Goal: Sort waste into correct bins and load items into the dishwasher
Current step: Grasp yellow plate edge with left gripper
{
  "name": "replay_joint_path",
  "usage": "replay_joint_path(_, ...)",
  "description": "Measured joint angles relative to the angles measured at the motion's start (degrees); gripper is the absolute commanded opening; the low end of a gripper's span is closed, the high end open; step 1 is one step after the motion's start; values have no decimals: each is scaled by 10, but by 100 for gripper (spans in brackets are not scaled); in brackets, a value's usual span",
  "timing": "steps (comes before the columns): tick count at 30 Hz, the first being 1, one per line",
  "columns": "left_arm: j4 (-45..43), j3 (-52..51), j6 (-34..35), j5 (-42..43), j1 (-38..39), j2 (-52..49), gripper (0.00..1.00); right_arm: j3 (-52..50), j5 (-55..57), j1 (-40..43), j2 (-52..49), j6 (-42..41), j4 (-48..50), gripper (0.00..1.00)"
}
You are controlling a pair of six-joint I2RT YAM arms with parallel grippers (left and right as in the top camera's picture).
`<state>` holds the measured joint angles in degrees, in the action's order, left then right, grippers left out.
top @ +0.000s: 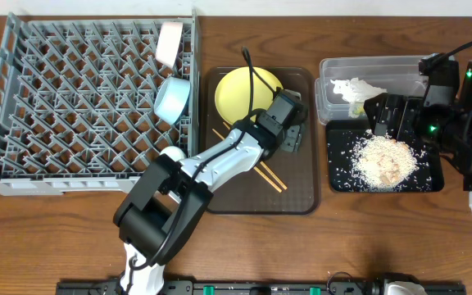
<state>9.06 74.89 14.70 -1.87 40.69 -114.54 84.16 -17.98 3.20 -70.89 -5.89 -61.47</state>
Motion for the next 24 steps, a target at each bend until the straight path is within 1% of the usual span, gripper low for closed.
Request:
replay_joint_path(5, -1, 1, -27, -30, -4, 0, 72, 0, 0, 0, 0, 0, 0, 99)
replay_joint_path(11, -1, 1, -33, -36, -4, -6, 72, 0, 0, 0, 0, 0, 0, 99)
replay_joint_path(18, 2, 1, -38, 4, -4, -7, 72, 0, 0, 0, 0, 0, 0, 99)
replay_joint_path(24, -11, 1, -38, 20, -7, -26, 72, 0, 0, 0, 0, 0, 0, 99)
